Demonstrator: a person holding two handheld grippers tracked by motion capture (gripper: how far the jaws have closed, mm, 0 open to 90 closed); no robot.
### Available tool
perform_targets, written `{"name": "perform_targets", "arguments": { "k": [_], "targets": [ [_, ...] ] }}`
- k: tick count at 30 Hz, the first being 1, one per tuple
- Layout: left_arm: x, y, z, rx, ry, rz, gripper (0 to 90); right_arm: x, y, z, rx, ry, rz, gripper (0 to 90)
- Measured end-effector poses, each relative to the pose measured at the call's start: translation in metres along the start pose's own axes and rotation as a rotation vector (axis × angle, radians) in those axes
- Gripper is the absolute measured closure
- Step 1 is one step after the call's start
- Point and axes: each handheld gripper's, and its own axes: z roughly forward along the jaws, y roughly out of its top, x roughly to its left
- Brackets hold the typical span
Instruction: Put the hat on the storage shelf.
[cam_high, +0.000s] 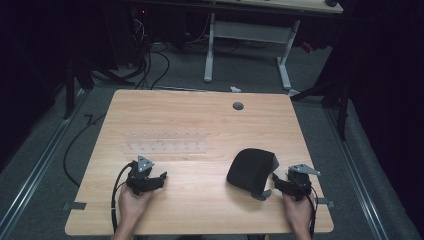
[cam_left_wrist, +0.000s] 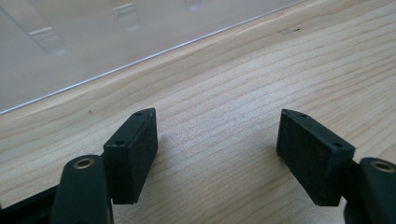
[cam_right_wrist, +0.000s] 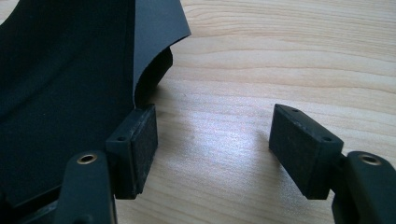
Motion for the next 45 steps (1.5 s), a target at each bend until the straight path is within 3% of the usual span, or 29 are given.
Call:
{"name": "perform_targets", "arguments": {
  "k": [24,34,37,45],
  "targets": [
    [0.000,0.000,0.000,-0.002,0.004,-0.002,29.4,-0.001,0.000,0.000,0.002,0.007,-0.005,31.9],
    [0.000,0.000,0.000,-0.001,0.003,-0.001,29.2,-0.002,0.000,-0.001,-0.001,0.004,0.005,35.6],
    [0.000,0.000,0.000,-0.001,0.004,-0.001,29.2,-0.004,-0.001,-0.003,0.008,0.000,0.022,37.5],
    [-0.001,0.000,0.000,-0.001,0.005,-0.003,29.0,-0.011,-0.003,-0.020,-0.033,0.040,0.066,40.2]
  ]
}}
